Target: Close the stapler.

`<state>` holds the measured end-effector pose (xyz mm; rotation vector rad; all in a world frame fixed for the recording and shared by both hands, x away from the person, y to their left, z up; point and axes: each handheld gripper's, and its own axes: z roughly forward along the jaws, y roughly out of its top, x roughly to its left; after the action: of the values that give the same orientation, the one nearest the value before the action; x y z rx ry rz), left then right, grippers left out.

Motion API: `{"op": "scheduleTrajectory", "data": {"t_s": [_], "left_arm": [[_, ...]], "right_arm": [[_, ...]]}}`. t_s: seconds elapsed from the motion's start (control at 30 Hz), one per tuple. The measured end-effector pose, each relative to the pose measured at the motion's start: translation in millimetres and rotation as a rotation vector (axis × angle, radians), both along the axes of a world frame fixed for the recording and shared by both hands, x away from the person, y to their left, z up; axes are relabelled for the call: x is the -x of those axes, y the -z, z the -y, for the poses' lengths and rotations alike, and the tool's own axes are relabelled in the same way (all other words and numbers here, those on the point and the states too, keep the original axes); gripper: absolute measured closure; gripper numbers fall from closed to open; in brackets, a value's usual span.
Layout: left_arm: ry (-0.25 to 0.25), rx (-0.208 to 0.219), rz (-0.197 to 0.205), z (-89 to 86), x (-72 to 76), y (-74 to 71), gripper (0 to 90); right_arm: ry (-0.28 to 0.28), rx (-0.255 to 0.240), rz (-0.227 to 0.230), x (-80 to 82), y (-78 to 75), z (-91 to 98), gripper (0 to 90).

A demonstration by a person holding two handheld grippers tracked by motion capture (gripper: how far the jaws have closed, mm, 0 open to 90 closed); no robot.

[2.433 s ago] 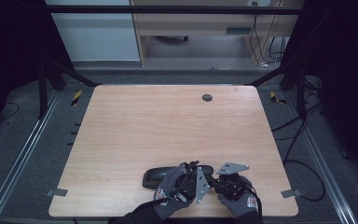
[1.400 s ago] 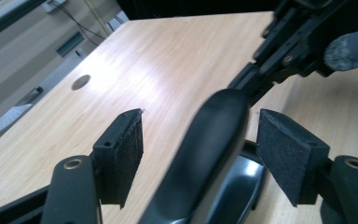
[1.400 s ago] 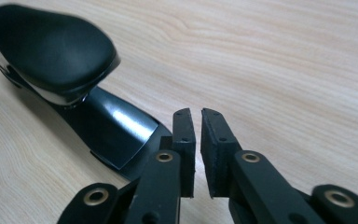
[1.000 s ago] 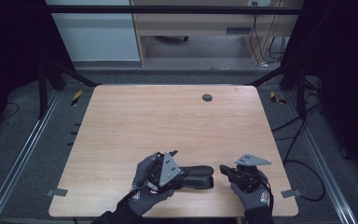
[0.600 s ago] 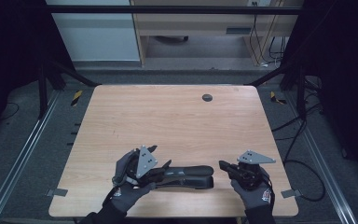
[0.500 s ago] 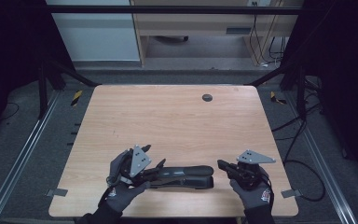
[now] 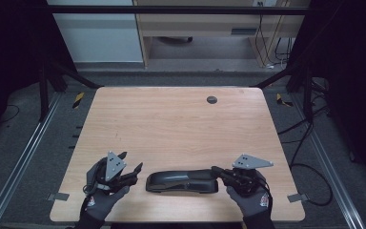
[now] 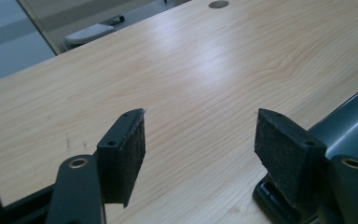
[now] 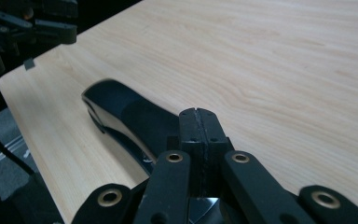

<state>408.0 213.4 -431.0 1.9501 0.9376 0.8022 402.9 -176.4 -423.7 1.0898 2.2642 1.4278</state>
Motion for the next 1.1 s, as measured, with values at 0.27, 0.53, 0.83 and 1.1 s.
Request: {"op": "scheduleTrajectory", "data": {"t_s": [0.27, 0.53, 0.83, 1.1], "left_arm": [[-0.038, 0.011, -0.018, -15.7, 1.4, 7.4, 33.2], [-0.059, 0.02, -0.035, -19.5, -2.0, 12.8, 33.3], [-0.063, 0.026, -0.04, -20.9, -2.8, 13.6, 33.2], [-0.064, 0.03, -0.044, -22.2, -3.5, 14.5, 33.2]], "right_arm": [[0.002, 0.006, 0.007, 2.1, 3.3, -4.7, 90.0], [0.014, 0.013, -0.048, -2.6, 16.7, -1.4, 90.0], [0.04, 0.067, -0.036, -0.4, 21.7, -5.9, 90.0], [0.022, 0.019, -0.018, 0.2, 20.0, -2.2, 90.0]]}}
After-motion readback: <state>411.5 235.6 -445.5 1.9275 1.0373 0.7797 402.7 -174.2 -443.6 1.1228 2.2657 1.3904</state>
